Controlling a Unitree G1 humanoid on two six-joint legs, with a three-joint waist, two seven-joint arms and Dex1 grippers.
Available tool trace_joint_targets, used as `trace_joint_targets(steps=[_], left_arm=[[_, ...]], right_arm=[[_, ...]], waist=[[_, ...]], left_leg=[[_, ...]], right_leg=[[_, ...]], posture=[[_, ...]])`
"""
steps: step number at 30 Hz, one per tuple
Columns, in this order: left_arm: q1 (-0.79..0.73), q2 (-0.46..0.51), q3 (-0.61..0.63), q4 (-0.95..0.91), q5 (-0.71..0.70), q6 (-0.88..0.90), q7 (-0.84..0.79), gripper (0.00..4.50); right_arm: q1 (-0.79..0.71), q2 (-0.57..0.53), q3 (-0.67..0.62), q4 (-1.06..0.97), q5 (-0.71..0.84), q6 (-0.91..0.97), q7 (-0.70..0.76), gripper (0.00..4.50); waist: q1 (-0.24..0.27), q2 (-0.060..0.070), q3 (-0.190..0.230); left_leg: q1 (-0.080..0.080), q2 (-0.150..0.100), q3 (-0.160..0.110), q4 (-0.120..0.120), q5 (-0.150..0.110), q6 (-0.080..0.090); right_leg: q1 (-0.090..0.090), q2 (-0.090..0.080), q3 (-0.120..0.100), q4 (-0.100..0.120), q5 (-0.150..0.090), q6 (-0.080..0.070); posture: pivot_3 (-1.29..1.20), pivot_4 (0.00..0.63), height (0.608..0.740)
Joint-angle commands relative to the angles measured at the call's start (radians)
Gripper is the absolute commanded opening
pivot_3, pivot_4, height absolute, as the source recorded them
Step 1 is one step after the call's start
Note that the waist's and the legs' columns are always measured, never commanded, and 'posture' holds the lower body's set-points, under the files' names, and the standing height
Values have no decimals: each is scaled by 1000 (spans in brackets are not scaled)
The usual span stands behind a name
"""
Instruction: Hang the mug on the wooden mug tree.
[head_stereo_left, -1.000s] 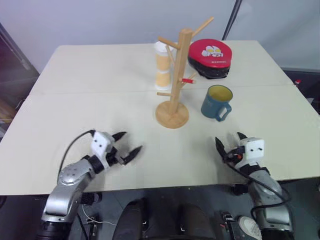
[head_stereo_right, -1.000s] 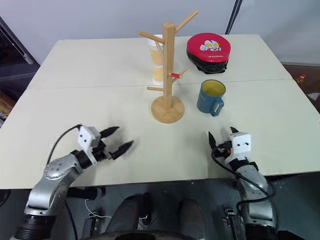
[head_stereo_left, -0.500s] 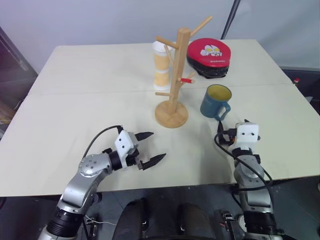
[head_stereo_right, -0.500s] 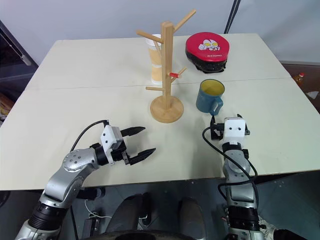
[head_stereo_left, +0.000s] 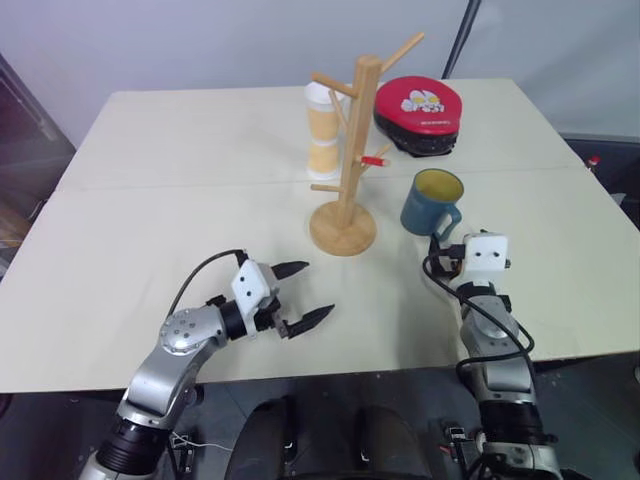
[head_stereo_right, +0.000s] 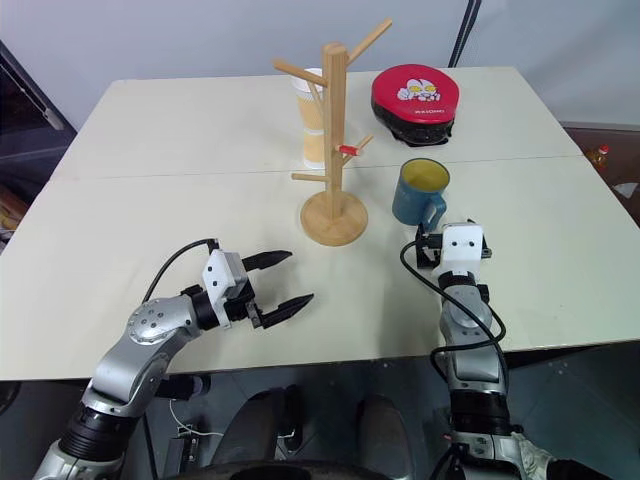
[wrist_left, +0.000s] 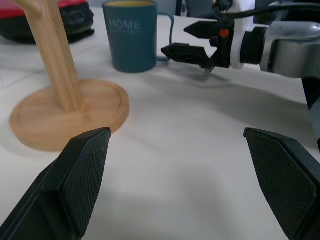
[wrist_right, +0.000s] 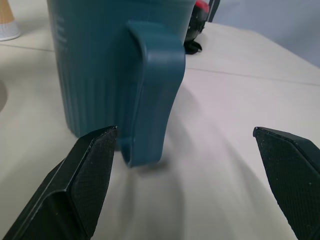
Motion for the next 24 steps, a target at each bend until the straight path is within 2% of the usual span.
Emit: trace_joint_targets(steps=[1,24], left_arm=[[-15,-2,7,-51,-10,-18,1,4500],[-39,10,11,-78,-3,-4,13,4500]], right_arm=[[-10,-8,-15,-14,-13,-14,-27,4463],[-107,2,-53,112,40,-11,-86,4463]], waist=[[0,0,0],[-1,0,0]], left_leg=[[0,0,0,0,0,0],[0,0,0,1,0,0]], right_leg=[[0,0,0,0,0,0],[0,1,0,1,0,1]], posture=[[0,150,740],[0,150,740]])
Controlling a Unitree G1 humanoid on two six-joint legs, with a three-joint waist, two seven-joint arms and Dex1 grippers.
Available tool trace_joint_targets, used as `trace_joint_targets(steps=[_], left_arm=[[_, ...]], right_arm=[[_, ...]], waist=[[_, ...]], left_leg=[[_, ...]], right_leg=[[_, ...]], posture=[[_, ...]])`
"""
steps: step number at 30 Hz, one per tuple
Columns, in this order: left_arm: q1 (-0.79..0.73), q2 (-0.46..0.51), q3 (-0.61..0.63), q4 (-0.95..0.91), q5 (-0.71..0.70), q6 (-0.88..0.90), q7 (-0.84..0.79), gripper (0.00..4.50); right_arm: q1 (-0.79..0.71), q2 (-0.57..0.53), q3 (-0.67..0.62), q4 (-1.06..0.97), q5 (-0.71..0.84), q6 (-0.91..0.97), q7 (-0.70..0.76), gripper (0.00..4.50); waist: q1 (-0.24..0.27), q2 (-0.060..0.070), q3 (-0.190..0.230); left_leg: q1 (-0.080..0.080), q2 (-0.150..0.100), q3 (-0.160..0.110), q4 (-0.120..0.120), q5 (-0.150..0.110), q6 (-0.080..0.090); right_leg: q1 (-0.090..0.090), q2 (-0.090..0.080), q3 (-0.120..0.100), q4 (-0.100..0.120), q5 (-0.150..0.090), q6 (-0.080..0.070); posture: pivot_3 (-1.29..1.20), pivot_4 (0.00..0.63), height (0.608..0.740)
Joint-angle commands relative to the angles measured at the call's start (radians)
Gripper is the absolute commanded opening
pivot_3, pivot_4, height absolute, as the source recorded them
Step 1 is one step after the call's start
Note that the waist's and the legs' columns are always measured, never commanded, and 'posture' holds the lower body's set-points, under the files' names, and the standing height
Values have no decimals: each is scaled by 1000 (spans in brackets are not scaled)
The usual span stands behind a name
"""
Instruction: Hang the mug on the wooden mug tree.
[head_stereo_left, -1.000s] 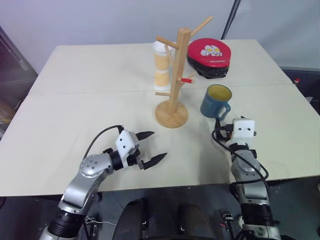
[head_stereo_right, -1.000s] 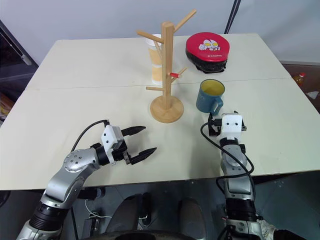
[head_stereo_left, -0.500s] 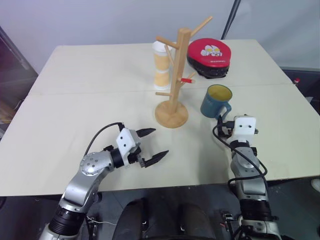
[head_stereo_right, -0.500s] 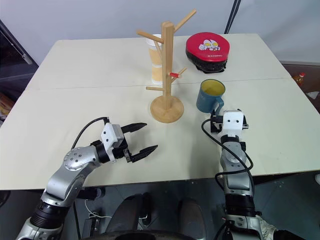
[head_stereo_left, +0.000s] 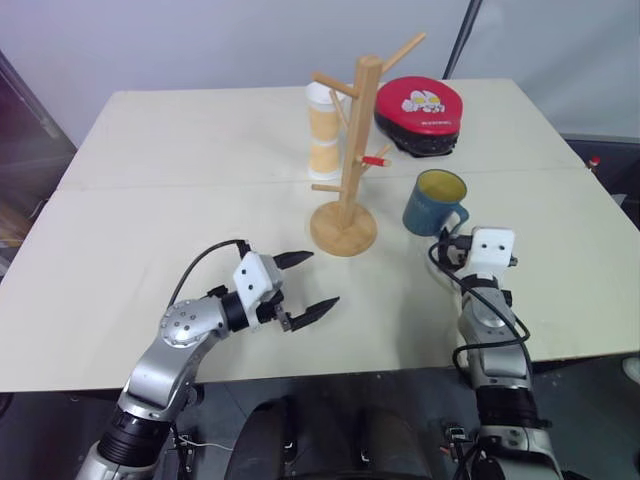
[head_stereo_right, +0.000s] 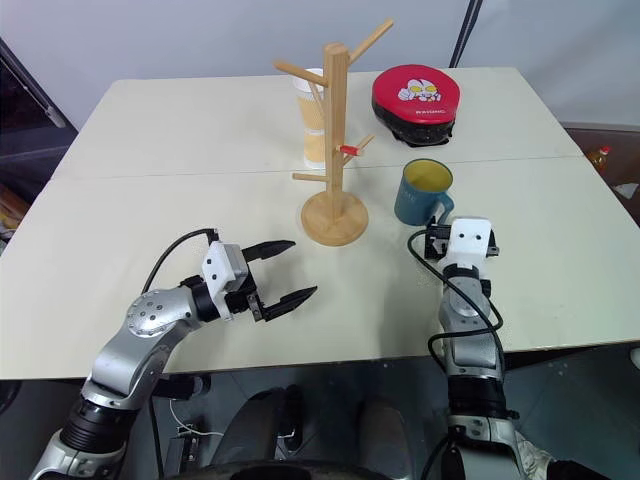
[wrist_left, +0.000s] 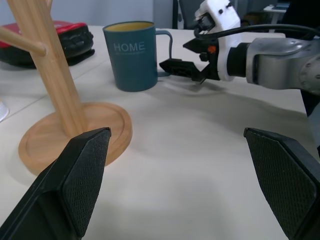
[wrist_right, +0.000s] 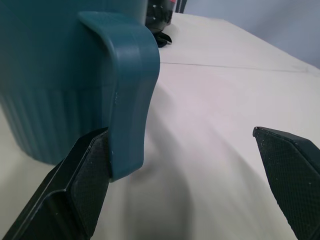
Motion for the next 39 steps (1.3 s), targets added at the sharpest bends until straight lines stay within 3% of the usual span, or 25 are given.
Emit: trace_joint_targets(steps=[1,4,9,12,13,18,24,30,34,39], left_arm=[[-11,5,13,-42,-4,-6,8,4500],[-14,2,12,-43,-4,-8,13,4500],[-14,2,10,-43,-3,-11,18,4500],[-14,3,12,-40,-4,-13,18,4500],[-14,4,13,-38,-4,-14,18,4500],[-10,7,20,-34,-4,-19,18,4500],[-10,28,64,-9,-2,-35,18,4500],[-33,51,106,24,-16,-50,1,4500],[-72,53,136,35,-39,-39,-1,4500],[-125,62,162,33,-73,-15,-10,4500]], right_arm=[[-33,-2,-16,8,21,-15,4,4463],[-50,-4,-18,33,33,-22,16,4463],[-70,-10,-17,63,57,-39,48,2082],[-73,-9,-15,65,67,-42,67,363],[-71,-8,-13,62,71,-43,73,39],[-50,-15,11,13,72,-54,114,39],[55,-214,194,-203,-99,-142,324,39],[71,-365,233,-390,-124,-131,480,39],[9,-421,207,-464,-76,-62,572,39],[-180,-489,197,-462,-12,61,692,39]], waist=[[0,0,0],[-1,0,0],[-1,0,0],[-1,0,0],[-1,0,0],[-1,0,0],[1,1,0],[3,0,1],[4,-1,1],[1,-1,1]], left_leg=[[0,0,0,0,0,0],[0,0,0,0,0,0],[0,0,0,0,0,0],[0,0,0,0,0,0],[0,0,0,0,0,0],[0,0,0,0,0,0],[0,0,0,0,0,0],[0,1,0,1,0,0],[0,0,0,2,0,0],[0,1,0,2,0,0]], right_leg=[[0,0,0,0,0,0],[0,0,0,0,0,0],[0,0,0,1,0,0],[0,0,0,1,0,1],[0,0,0,1,0,1],[0,1,0,1,0,1],[0,0,0,1,0,1],[0,1,0,1,0,1],[1,1,0,1,0,1],[1,1,0,1,0,1]], posture=[[0,150,740],[0,150,740],[0,150,740],[0,150,740],[0,150,740],[0,150,740],[0,150,740],[0,150,740],[0,150,740],[0,150,740]])
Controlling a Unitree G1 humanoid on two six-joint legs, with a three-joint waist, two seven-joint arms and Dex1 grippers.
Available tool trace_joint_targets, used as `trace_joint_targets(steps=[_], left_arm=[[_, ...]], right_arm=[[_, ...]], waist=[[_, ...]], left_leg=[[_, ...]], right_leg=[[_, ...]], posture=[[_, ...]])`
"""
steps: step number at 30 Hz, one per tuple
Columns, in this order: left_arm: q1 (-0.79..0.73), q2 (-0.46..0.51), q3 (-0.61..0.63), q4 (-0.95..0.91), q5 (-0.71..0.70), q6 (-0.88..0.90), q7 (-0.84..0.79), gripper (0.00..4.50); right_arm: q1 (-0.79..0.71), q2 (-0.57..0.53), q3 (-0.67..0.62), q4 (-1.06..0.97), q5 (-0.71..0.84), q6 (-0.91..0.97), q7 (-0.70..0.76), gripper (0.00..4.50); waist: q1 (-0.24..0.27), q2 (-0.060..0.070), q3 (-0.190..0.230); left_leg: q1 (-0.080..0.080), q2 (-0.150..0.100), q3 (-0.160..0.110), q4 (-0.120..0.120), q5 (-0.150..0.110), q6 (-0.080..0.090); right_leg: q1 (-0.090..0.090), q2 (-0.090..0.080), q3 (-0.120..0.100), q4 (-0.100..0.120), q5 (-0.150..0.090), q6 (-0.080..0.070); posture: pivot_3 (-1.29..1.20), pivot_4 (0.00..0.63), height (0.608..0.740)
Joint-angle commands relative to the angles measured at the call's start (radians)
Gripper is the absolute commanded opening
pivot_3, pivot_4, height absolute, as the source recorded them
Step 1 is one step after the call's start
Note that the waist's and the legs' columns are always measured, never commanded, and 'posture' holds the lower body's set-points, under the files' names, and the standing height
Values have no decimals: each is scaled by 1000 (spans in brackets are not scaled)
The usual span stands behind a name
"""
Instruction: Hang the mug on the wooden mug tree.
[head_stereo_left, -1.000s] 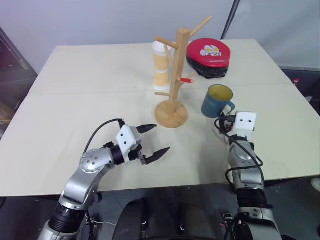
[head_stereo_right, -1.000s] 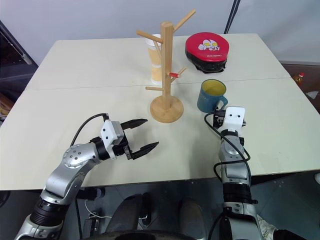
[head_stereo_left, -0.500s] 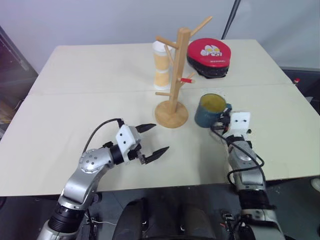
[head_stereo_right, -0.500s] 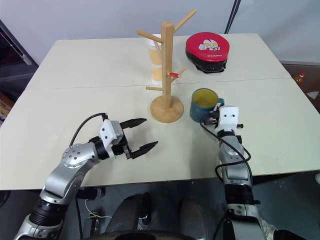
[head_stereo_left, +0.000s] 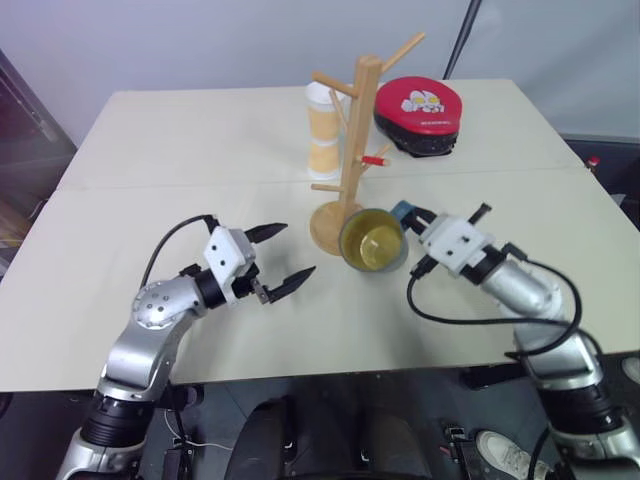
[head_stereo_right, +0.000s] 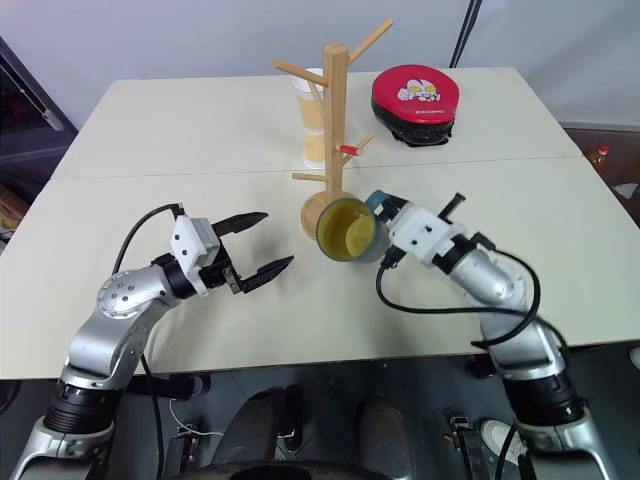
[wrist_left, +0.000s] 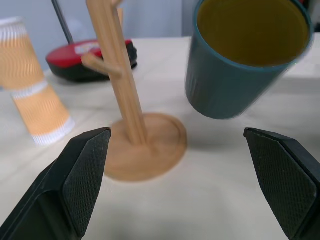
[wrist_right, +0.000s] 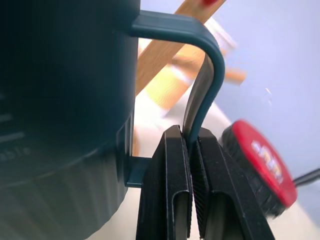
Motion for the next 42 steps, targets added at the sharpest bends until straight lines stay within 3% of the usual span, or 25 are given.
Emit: trace_joint_targets(steps=[1,23,34,37,40,42], left_arm=[[-40,2,43,-22,-41,11,5,4500],[-83,-12,75,-133,-163,120,47,4500],[-130,-7,94,-171,-238,181,78,4500],[-133,-8,94,-170,-237,182,80,4500],[-134,-8,96,-167,-236,183,82,4500],[-130,-8,101,-160,-233,185,89,4500]], right_arm=[[-123,-31,-25,-31,49,65,67,39],[-335,-33,67,47,51,213,206,39],[-398,4,125,152,-15,216,181,39],[-404,11,117,151,-14,212,175,1019],[-406,-1,101,134,-12,207,170,2454],[-397,-16,68,109,1,216,168,2454]], waist=[[1,0,0],[0,-1,1],[0,-1,1],[1,-1,1],[1,-1,1],[1,-1,1]], left_leg=[[0,0,0,0,0,0],[0,0,0,1,0,0],[0,0,0,1,0,0],[0,0,0,1,0,0],[0,0,0,1,0,0],[0,0,0,1,0,0]], right_leg=[[0,0,0,0,0,0],[1,-1,-2,0,0,1],[1,0,-2,0,0,1],[1,0,-2,0,1,1],[1,0,-2,0,1,1],[2,0,-2,0,1,1]], posture=[[0,150,740],[0,150,740],[0,150,740],[0,150,740],[0,150,740],[0,150,740]])
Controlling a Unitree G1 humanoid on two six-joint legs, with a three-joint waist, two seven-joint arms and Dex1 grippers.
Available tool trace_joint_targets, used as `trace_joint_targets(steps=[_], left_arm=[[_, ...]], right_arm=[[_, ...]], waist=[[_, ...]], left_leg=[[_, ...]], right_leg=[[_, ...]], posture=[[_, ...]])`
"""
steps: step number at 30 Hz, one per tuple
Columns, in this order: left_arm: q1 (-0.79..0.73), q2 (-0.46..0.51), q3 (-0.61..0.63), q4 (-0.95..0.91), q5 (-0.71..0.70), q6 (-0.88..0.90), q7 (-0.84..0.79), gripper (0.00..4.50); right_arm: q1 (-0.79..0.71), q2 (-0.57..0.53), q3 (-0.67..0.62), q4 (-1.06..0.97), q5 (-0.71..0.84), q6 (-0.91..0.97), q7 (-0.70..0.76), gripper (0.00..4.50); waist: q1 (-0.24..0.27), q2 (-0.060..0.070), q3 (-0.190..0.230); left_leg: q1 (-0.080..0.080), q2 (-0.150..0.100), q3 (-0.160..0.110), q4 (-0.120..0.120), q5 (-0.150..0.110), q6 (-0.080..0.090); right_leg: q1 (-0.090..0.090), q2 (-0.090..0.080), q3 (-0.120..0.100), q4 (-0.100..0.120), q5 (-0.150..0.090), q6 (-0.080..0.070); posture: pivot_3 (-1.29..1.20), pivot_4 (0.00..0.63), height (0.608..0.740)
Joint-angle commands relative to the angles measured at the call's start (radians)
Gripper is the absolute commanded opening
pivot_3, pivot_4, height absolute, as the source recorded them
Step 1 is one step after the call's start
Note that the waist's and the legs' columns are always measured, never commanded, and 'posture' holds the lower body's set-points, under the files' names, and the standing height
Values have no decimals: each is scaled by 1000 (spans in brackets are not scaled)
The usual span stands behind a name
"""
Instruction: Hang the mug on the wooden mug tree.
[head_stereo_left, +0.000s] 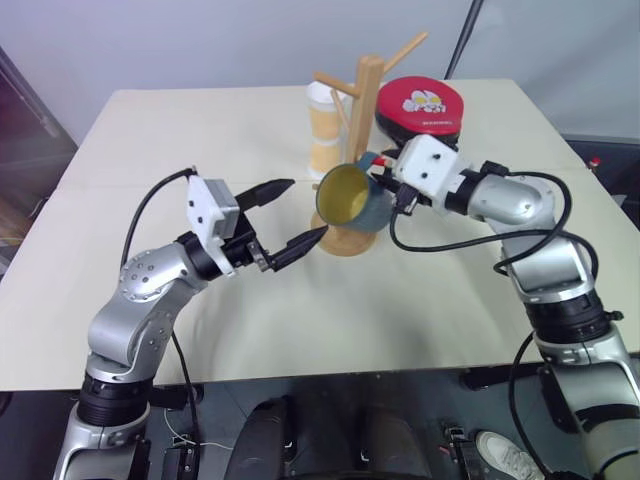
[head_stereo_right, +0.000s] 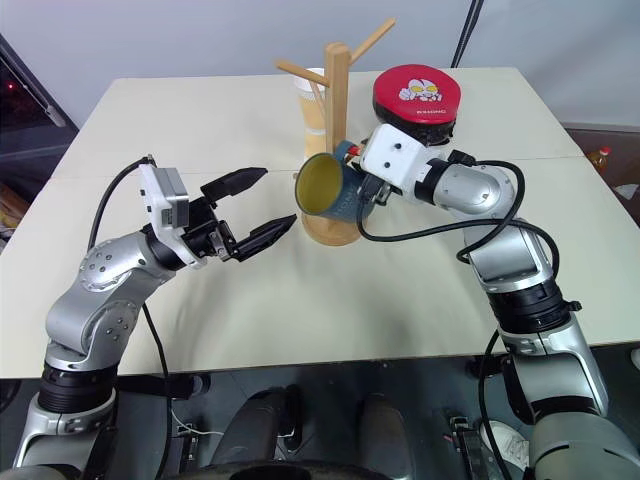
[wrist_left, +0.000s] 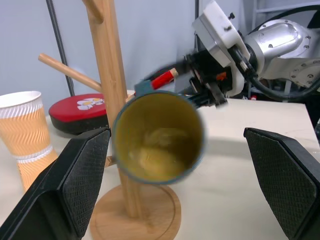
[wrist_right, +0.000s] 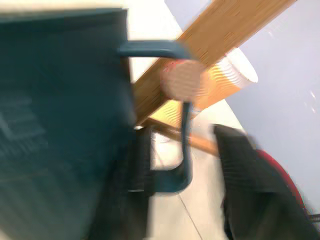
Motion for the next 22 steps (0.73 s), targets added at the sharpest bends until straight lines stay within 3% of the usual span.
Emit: trace_joint_targets(steps=[1,6,9,14,22], left_arm=[[-10,5,35,-20,-4,-11,18,4500],[44,-21,71,66,56,-57,86,4500],[87,-62,112,128,88,-95,154,4500],[159,-147,170,236,164,-178,287,4500],[283,-177,173,266,234,-227,344,4500]], right_arm=[[-5,-30,-82,-72,19,-5,-11,2454],[140,-30,-245,-145,123,6,-27,2454],[281,33,-355,-175,246,49,-39,2454],[492,177,-403,-129,331,5,-98,2454],[575,279,-391,-16,340,-106,-164,2454]], waist=[[0,0,0],[6,0,0],[7,-1,0],[3,-1,0],[0,0,0]], left_leg=[[0,0,0,0,0,0],[0,0,0,0,0,0],[0,0,0,0,0,1],[0,0,0,0,0,1],[1,0,0,0,-1,0]], right_leg=[[0,0,0,0,0,0],[1,0,0,-1,0,0],[2,-1,0,-1,0,1],[1,-1,0,-1,0,1],[0,-1,0,0,0,1]], posture=[[0,150,740],[0,150,740],[0,150,740],[0,150,740],[0,150,740]])
